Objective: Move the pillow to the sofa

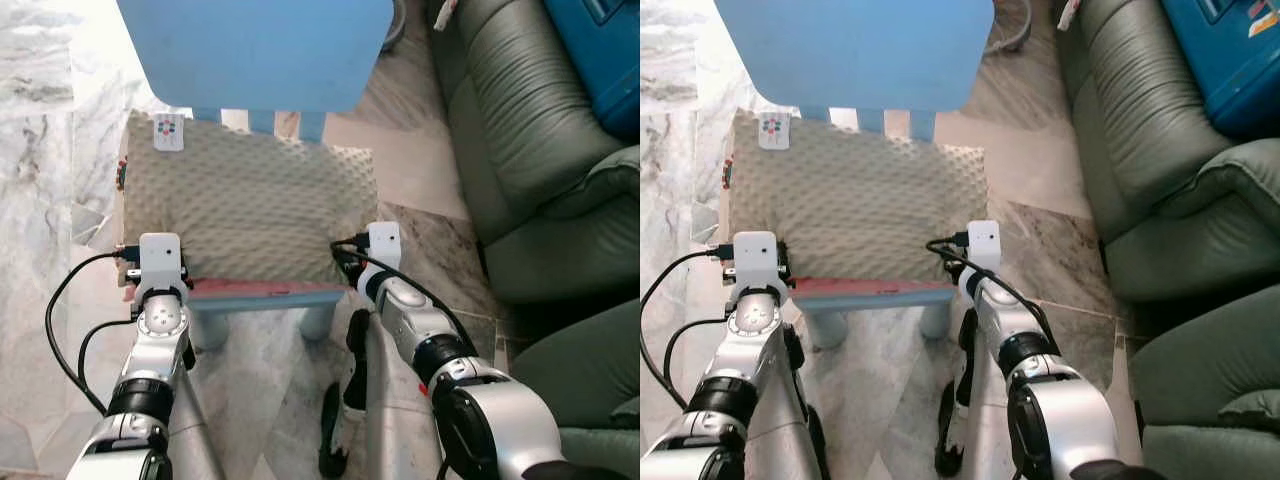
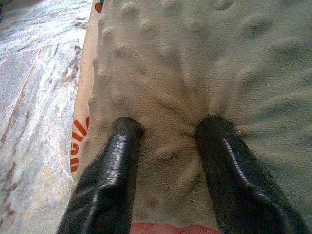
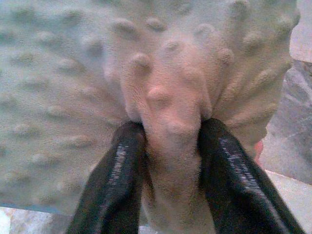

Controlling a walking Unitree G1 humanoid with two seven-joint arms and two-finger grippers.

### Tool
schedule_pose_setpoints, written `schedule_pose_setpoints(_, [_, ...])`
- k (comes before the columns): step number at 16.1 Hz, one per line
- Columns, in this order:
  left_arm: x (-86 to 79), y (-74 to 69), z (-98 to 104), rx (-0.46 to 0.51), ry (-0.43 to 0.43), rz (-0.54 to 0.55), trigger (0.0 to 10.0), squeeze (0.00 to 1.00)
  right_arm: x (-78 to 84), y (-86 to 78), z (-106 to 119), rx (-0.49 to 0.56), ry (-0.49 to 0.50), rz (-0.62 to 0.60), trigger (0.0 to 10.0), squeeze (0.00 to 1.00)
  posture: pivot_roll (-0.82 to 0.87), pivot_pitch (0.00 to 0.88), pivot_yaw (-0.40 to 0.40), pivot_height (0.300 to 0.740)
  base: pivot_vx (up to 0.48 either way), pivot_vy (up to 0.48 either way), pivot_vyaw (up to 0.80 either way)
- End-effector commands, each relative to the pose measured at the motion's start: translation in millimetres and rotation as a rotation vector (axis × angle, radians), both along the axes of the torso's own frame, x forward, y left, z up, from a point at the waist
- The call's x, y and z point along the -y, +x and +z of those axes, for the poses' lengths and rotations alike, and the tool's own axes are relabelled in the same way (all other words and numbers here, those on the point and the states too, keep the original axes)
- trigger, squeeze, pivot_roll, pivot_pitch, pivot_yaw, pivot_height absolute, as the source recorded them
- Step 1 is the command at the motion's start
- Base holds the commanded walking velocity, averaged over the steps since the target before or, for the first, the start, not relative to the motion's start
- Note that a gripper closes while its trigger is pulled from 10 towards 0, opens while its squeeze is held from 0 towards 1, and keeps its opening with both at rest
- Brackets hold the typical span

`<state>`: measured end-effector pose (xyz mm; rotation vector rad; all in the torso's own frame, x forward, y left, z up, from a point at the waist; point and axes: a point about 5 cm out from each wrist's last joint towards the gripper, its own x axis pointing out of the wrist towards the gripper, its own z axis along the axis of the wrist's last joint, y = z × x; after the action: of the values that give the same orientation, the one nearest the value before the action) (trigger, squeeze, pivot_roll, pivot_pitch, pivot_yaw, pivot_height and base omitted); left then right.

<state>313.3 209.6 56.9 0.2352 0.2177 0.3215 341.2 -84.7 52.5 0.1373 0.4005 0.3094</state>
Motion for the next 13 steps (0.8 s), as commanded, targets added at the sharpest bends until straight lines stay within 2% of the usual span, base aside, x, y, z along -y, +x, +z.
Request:
schedule_pose_setpoints(1, [3.2,-5.8,-14,-0.064,-0.012,0.009,0.0,0.00,0.2,-7.7,-12,-0.061,-0.011,0.003,0.0,0.00,0.01,0.243,-0.183,0.509,0.000,0.000,0.00])
schedule_pose_setpoints(9, [5.7,5.5,-11,-0.041,-0.054,0.040,0.0,0.00,4.6,-0.9,-5,-0.047,-0.024,-0.008,0.0,0.00,0.01,0.191,-0.187,0.509,0.000,0.000,0.00])
schedule_pose_setpoints(11, [3.2,14.1,3,0.025,-0.025,0.049,0.0,0.00,7.7,3.8,0,-0.029,-0.043,-0.020,0.0,0.00,0.01,0.157,-0.179,0.509,0.000,0.000,0.00])
schedule_pose_setpoints(13, [2.5,27.1,26,0.129,0.016,0.054,0.0,0.00,12.4,14.3,14,0.018,-0.044,-0.035,0.0,0.00,0.01,0.090,-0.163,0.509,0.000,0.000,0.00])
